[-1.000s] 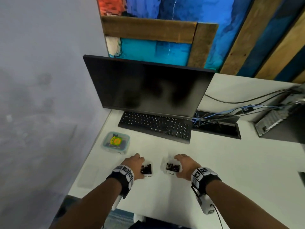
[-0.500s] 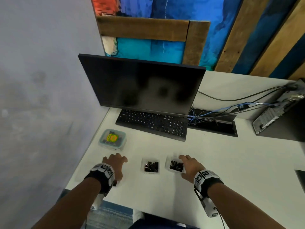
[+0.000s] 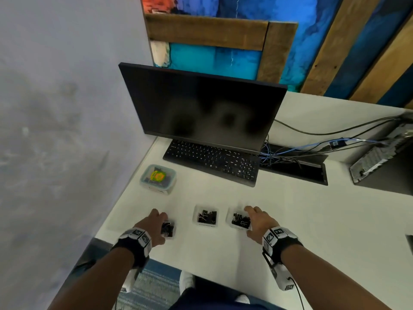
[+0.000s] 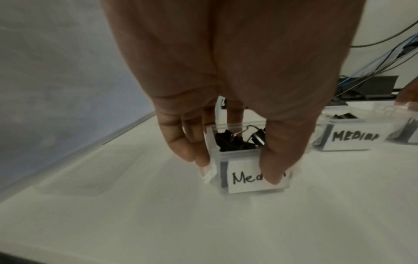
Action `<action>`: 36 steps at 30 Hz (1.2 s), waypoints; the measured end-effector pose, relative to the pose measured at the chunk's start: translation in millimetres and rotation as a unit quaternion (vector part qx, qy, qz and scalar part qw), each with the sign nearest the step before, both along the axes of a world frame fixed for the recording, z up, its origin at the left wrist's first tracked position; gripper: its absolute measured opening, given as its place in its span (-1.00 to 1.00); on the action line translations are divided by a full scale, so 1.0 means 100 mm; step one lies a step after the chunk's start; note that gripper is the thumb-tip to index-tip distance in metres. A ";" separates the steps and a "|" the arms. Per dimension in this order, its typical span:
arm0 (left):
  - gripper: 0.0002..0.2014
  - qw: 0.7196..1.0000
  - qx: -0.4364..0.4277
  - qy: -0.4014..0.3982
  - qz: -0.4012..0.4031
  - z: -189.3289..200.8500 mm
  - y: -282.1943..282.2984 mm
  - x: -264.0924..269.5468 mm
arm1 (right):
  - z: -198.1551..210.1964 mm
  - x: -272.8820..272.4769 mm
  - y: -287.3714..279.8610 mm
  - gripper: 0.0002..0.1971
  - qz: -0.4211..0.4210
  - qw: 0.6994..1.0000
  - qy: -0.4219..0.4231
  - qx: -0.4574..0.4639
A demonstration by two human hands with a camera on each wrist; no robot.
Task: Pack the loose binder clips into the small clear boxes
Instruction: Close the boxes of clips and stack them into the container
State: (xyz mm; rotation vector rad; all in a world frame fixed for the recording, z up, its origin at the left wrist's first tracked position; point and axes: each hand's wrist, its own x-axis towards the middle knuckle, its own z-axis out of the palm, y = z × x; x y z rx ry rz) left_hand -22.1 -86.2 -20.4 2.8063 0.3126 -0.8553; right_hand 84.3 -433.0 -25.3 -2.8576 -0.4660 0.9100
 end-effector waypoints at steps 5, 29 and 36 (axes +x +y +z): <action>-0.32 0.997 -0.042 -0.066 -0.007 0.12 -0.31 0.18 | 0.00 -0.06 -0.08 -0.24 -0.008 1.000 0.003 -0.005; -0.21 0.988 -0.096 -0.062 -0.107 0.12 -0.94 0.78 | 0.29 -0.15 0.28 -0.22 0.091 0.982 -0.067 0.153; -0.15 0.980 -0.131 -0.064 -0.133 0.06 -0.72 0.86 | 0.28 -0.10 0.77 -0.11 0.081 0.984 0.000 0.161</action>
